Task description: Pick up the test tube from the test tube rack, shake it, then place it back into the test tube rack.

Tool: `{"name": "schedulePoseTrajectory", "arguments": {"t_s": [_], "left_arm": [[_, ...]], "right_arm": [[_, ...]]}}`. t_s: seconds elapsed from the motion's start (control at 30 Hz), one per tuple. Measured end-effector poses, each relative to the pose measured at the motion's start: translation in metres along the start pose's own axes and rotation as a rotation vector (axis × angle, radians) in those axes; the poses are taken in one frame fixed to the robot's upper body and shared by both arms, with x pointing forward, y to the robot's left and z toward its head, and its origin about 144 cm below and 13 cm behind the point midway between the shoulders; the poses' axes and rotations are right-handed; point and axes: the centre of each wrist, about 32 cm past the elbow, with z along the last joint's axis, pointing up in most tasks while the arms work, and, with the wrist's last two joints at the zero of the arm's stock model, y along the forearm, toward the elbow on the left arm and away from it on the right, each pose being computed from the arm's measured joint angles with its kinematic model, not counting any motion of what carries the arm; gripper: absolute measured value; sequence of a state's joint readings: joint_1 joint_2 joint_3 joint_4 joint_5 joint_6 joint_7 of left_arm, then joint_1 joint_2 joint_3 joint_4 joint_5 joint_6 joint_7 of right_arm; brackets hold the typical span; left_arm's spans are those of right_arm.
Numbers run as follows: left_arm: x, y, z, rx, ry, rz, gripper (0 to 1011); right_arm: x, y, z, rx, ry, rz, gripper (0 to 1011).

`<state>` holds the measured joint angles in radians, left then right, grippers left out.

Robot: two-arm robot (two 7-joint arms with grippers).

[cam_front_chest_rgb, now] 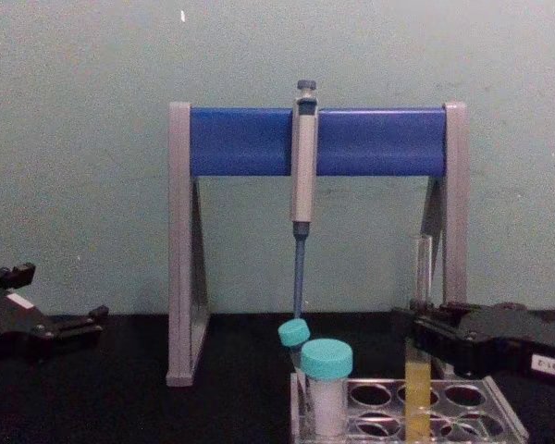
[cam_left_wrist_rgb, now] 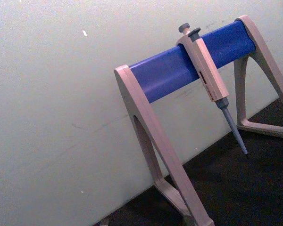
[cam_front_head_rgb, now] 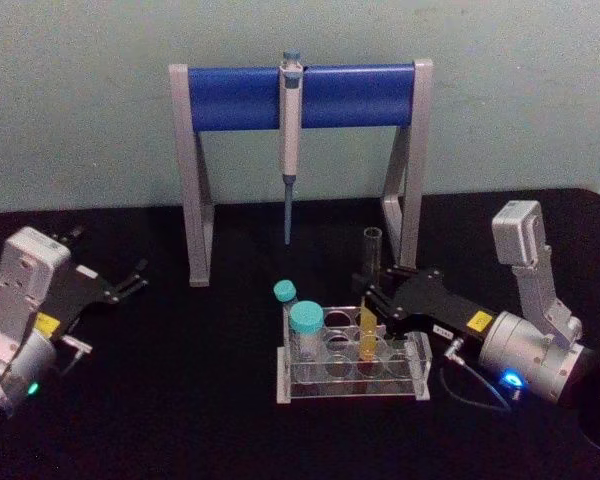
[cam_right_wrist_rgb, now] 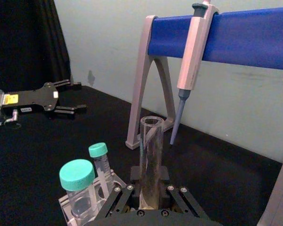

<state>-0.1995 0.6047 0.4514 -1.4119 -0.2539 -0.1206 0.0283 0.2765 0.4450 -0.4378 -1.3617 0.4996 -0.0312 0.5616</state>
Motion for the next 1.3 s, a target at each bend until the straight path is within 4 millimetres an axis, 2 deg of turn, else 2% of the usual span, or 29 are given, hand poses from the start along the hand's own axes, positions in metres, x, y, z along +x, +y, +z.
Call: {"name": "schedulePoseTrajectory", "arguments": {"t_s": [0.7,0.83,0.87,1.0,1.1,1.3], "left_arm": [[0.0000,0.0000,0.0000,0.000,0.000,0.000,1010],[0.0000,0.0000,0.0000,0.000,0.000,0.000,1009],[0.0000,0.0000,0.0000,0.000,0.000,0.000,1010],[0.0000,0.0000,0.0000,0.000,0.000,0.000,1009],[0.0000,0.0000,0.0000,0.000,0.000,0.000,1010],[0.0000,0.0000,0.0000,0.000,0.000,0.000,1010]], "right_arm": [[-0.0003,0.0009,0.0001,-0.006,-0.005,-0.004,225],[-0.0002,0.0008,0.0001,-0.006,-0.005,-0.004,315],[-0.0002,0.0008,0.0001,-0.006,-0.004,-0.004,379],[-0.0002,0.0008,0.0001,-0.006,-0.004,-0.004,478],[-0.0003,0.0008,0.0001,-0.006,-0.004,-0.003,605],[-0.0002,0.0008,0.0001,-0.005,-0.003,-0.003,787]]}}
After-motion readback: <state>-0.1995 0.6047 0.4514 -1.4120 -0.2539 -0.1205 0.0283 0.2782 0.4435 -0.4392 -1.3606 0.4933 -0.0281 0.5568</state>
